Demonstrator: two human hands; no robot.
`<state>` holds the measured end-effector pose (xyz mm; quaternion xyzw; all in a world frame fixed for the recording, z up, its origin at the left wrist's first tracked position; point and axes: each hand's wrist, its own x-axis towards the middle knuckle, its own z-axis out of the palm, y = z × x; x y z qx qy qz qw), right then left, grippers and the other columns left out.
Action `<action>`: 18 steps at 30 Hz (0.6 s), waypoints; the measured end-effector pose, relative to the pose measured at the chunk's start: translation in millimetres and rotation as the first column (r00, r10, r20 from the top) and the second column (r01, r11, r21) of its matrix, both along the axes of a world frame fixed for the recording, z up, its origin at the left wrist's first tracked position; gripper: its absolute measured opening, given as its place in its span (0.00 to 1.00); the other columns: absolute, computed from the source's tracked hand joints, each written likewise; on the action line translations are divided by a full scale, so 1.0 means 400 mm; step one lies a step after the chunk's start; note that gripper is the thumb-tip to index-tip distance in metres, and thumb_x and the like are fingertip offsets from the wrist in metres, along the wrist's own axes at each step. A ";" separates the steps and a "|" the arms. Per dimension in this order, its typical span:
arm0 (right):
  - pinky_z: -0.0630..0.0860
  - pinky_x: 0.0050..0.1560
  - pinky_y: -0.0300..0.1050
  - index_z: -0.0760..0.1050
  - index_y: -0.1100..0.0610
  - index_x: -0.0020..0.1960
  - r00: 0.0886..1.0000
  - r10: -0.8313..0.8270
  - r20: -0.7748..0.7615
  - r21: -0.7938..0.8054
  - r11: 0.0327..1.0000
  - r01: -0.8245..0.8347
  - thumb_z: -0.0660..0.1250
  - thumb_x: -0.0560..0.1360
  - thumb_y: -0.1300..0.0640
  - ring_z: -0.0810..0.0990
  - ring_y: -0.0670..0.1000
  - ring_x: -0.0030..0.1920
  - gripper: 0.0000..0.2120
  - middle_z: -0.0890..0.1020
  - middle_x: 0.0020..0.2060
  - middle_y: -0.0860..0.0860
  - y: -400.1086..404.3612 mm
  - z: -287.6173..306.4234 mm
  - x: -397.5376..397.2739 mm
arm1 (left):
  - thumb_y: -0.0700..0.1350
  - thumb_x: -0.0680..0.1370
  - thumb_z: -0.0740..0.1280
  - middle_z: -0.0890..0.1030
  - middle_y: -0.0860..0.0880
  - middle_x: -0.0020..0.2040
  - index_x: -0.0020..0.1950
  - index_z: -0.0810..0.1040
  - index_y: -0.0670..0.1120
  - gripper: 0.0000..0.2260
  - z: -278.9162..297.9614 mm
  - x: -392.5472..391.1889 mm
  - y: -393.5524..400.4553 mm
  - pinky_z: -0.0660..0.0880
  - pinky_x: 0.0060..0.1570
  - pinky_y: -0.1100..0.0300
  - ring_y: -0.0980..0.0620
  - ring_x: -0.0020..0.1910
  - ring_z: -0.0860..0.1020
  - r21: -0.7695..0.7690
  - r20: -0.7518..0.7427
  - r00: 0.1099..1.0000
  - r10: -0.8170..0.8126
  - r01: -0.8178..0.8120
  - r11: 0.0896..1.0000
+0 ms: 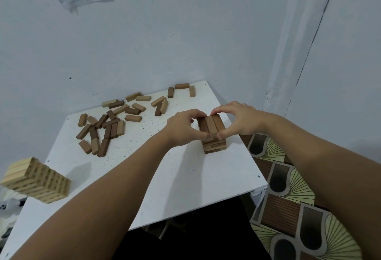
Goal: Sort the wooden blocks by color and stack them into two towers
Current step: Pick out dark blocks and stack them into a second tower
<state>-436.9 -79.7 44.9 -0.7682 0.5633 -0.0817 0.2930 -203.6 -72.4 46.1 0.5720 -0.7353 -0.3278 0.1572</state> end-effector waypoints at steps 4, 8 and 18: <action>0.61 0.75 0.60 0.65 0.26 0.70 0.999 -0.006 0.041 0.027 1.000 0.005 0.77 0.65 0.35 0.63 0.55 0.73 0.37 0.66 0.72 0.46 -0.006 -0.009 -0.006 | 0.62 0.60 0.82 0.77 0.64 0.63 0.71 0.74 0.63 0.41 -0.005 0.011 0.000 0.72 0.68 0.47 0.56 0.65 0.73 0.030 -0.046 0.999 0.002 0.000 1.000; 0.64 0.74 0.63 0.60 0.25 0.71 0.998 -0.001 0.064 0.045 0.999 -0.002 0.77 0.62 0.32 0.64 0.56 0.74 0.42 0.66 0.73 0.45 -0.012 -0.022 -0.012 | 0.52 0.64 0.86 0.77 0.59 0.66 0.76 0.70 0.59 0.43 -0.004 0.032 0.001 0.71 0.60 0.56 0.55 0.67 0.72 0.090 -0.112 0.993 0.023 -0.012 0.996; 0.67 0.72 0.59 0.67 0.27 0.68 0.989 -0.002 0.145 0.100 0.995 -0.013 0.80 0.64 0.36 0.64 0.50 0.72 0.36 0.67 0.69 0.44 -0.021 -0.025 -0.016 | 0.48 0.66 0.85 0.79 0.60 0.61 0.67 0.79 0.55 0.31 -0.007 0.036 -0.007 0.71 0.50 0.64 0.59 0.63 0.73 0.143 -0.161 0.987 0.024 -0.001 0.990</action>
